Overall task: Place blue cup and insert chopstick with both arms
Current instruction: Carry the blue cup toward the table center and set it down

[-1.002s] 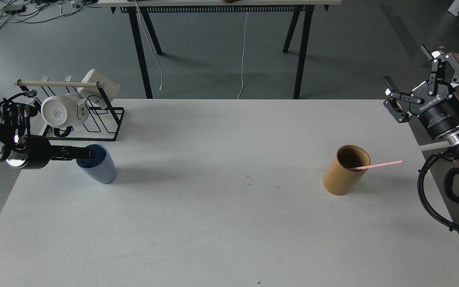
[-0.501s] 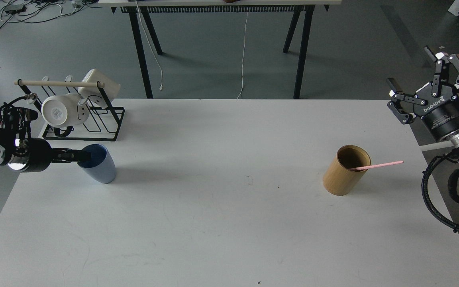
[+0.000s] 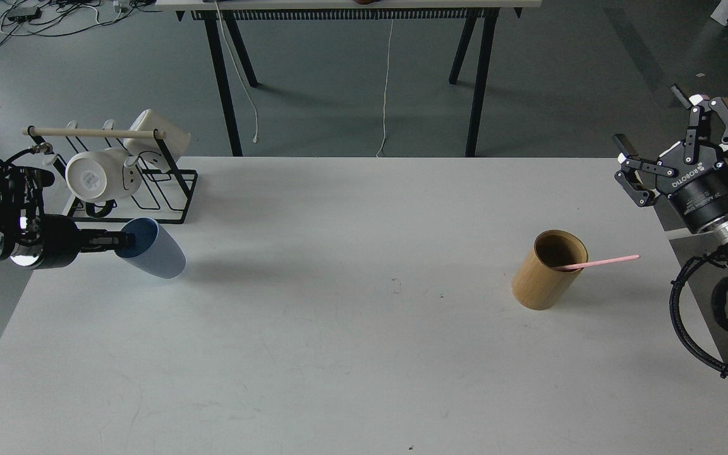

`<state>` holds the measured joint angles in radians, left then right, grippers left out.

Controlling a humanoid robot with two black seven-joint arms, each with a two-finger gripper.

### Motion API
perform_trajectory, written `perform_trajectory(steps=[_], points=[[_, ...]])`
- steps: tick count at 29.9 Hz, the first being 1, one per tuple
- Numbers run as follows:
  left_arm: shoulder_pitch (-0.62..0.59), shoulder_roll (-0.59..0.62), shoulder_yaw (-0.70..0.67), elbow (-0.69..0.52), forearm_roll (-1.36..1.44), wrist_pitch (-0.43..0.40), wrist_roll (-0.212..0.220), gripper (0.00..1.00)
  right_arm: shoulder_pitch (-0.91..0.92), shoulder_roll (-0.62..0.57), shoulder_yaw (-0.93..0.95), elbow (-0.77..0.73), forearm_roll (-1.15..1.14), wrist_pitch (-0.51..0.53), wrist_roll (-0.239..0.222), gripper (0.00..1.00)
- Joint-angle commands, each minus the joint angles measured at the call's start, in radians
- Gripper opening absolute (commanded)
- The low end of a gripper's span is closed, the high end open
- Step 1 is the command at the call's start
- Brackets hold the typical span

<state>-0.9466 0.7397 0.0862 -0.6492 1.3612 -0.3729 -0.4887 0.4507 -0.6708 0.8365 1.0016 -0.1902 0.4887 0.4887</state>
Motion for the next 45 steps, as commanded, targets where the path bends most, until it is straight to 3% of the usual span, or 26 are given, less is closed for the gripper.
perform_trajectory(steps=[1, 3, 6, 11, 17, 23, 32, 38, 45], points=[[-0.033, 0.079, -0.107, -0.215, -0.031, -0.018, 0.0, 0.0, -0.001, -0.001, 0.022, -0.003, 0.0, 0.0, 0.0, 0.96], [-0.073, 0.079, -0.153, -0.323, -0.048, -0.061, 0.0, 0.0, -0.001, -0.001, 0.07, -0.005, -0.002, 0.0, 0.0, 0.96], [-0.139, 0.006, -0.155, -0.333, -0.051, -0.092, 0.0, 0.0, 0.0, -0.004, 0.136, -0.018, 0.0, 0.0, 0.0, 0.96], [-0.21, -0.236, -0.096, -0.164, -0.045, -0.113, 0.0, 0.0, -0.001, -0.01, 0.223, -0.052, 0.014, 0.0, 0.0, 0.96], [-0.288, -0.544, 0.168, 0.103, -0.039, -0.083, 0.0, 0.0, -0.001, -0.016, 0.227, -0.069, 0.043, 0.0, 0.0, 0.96], [-0.288, -0.69, 0.253, 0.157, -0.033, -0.069, 0.0, 0.0, -0.003, -0.018, 0.225, -0.071, 0.043, 0.0, 0.0, 0.96], [-0.281, -0.732, 0.291, 0.186, -0.034, -0.066, 0.0, 0.0, -0.015, -0.03, 0.227, -0.071, 0.043, 0.0, 0.0, 0.96], [-0.271, -0.732, 0.291, 0.184, -0.033, -0.064, 0.0, 0.1, -0.017, -0.029, 0.223, -0.071, 0.043, 0.0, 0.0, 0.96], [-0.268, -0.723, 0.291, 0.184, -0.033, -0.063, 0.0, 0.11, -0.021, -0.029, 0.223, -0.071, 0.043, 0.0, 0.0, 0.96]])
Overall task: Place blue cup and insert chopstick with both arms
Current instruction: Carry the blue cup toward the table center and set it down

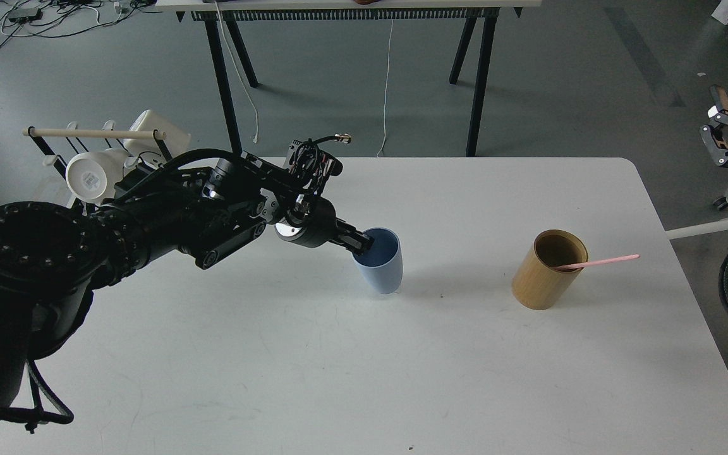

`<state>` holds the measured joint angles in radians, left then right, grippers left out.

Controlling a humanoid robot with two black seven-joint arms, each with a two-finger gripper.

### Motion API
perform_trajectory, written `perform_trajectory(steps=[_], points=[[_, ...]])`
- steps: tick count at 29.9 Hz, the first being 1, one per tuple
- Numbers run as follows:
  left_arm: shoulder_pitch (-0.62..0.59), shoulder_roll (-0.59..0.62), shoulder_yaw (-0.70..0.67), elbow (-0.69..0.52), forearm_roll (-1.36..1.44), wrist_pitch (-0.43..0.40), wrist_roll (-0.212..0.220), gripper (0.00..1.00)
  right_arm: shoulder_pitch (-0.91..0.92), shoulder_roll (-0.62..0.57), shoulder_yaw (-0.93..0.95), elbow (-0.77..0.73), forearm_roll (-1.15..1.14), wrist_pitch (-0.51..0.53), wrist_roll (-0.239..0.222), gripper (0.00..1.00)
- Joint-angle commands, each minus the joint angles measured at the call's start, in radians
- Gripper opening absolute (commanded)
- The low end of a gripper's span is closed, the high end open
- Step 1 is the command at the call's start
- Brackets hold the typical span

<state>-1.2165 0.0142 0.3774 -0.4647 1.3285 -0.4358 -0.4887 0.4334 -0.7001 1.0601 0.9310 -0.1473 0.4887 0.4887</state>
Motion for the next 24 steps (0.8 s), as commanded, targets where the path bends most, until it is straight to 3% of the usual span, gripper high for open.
perform_trajectory(steps=[1, 18, 24], points=[[0.002, 0.003, 0.0, 0.0, 0.0, 0.0, 0.0, 0.11, -0.007, 0.001, 0.0, 0.0, 0.0, 0.0, 0.0, 0.96], [0.045, -0.005, 0.008, 0.006, 0.001, 0.002, 0.0, 0.13, -0.013, 0.001, 0.001, 0.0, 0.0, 0.0, 0.0, 0.96], [0.041, 0.007, -0.002, 0.003, -0.002, -0.001, 0.0, 0.24, -0.013, 0.001, 0.001, 0.0, 0.0, 0.0, 0.0, 0.96]])
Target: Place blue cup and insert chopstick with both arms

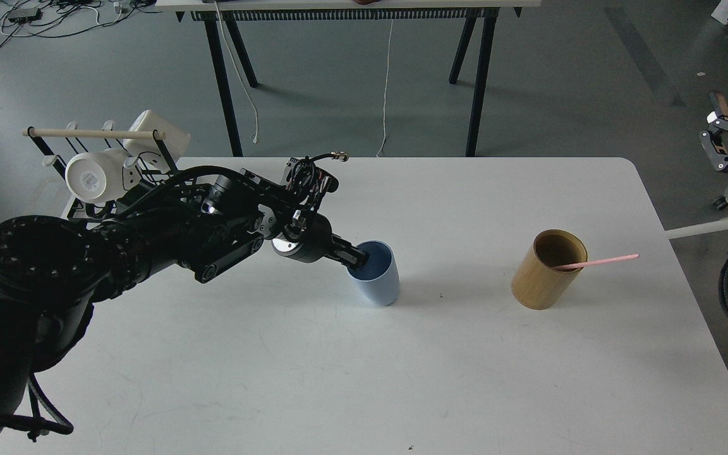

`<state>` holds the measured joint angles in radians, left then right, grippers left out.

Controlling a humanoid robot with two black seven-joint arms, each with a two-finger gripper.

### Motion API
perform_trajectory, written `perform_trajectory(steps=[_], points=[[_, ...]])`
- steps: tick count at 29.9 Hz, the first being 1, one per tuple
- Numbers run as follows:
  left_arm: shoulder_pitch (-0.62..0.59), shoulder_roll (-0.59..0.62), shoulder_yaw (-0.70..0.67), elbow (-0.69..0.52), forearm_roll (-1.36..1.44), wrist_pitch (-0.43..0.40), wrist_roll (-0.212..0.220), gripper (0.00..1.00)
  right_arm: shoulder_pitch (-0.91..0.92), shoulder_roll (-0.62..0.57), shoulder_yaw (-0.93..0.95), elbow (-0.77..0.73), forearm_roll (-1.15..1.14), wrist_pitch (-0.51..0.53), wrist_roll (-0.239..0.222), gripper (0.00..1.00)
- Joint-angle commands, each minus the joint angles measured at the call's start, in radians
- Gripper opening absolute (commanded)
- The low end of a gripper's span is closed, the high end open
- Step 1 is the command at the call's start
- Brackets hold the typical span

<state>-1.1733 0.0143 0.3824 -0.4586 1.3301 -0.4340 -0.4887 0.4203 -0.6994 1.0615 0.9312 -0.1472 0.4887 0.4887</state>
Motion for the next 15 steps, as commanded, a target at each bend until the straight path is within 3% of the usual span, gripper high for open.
perform_trajectory(steps=[1, 7, 15], points=[[-0.003, 0.009, -0.008, -0.003, -0.008, -0.003, 0.0, 0.26, 0.0, 0.0, 0.0, 0.0, 0.0, 0.0, 0.0, 0.96], [-0.006, 0.016, -0.026, -0.011, -0.02, -0.015, 0.0, 0.38, 0.0, 0.0, 0.0, 0.0, 0.0, 0.0, 0.0, 0.96], [-0.005, 0.053, -0.178, -0.035, -0.04, -0.055, 0.0, 0.72, 0.0, -0.002, 0.0, 0.001, -0.003, 0.0, 0.0, 0.96]])
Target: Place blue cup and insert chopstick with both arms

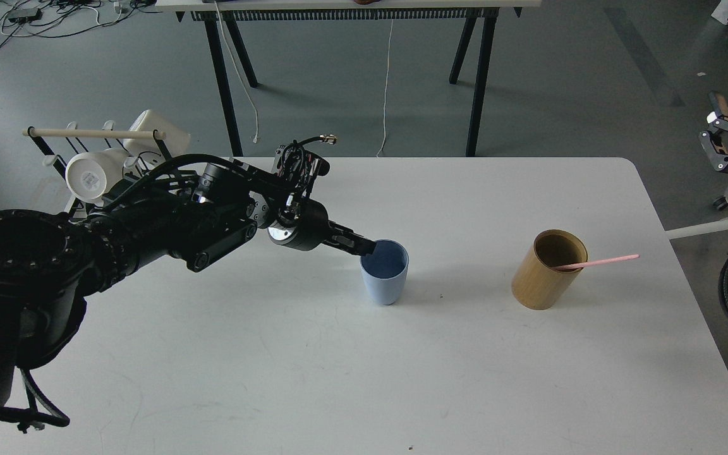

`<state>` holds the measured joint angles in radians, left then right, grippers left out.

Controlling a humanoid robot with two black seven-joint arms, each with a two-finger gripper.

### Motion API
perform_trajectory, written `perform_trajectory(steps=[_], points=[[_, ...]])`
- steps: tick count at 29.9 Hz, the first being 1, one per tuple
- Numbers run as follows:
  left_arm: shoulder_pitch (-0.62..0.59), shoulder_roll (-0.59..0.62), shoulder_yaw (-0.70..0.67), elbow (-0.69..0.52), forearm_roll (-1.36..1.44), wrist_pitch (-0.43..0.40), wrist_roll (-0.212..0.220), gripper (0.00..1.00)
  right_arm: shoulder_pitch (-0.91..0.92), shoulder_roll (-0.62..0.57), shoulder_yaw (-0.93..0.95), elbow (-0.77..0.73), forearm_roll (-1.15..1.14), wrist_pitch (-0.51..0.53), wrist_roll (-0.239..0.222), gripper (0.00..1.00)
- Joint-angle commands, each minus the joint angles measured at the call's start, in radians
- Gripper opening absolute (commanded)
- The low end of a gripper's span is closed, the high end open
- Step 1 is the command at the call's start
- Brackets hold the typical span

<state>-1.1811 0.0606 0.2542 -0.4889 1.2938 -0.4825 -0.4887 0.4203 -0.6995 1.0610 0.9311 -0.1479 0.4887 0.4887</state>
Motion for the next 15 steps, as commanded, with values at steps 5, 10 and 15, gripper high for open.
perform_trajectory(steps=[5, 10, 15], points=[[0.014, 0.068, -0.151, -0.023, -0.034, -0.006, 0.0, 0.81, 0.008, -0.054, -0.016, 0.02, -0.042, 0.0, 0.0, 0.96], [0.075, 0.152, -0.329, -0.051, -0.249, -0.006, 0.0, 0.87, 0.012, -0.173, 0.0, 0.119, -0.2, 0.0, 0.0, 0.96], [0.112, 0.205, -0.516, -0.078, -0.45, -0.006, 0.0, 0.92, 0.0, -0.342, 0.004, 0.285, -0.39, 0.0, 0.0, 0.96]])
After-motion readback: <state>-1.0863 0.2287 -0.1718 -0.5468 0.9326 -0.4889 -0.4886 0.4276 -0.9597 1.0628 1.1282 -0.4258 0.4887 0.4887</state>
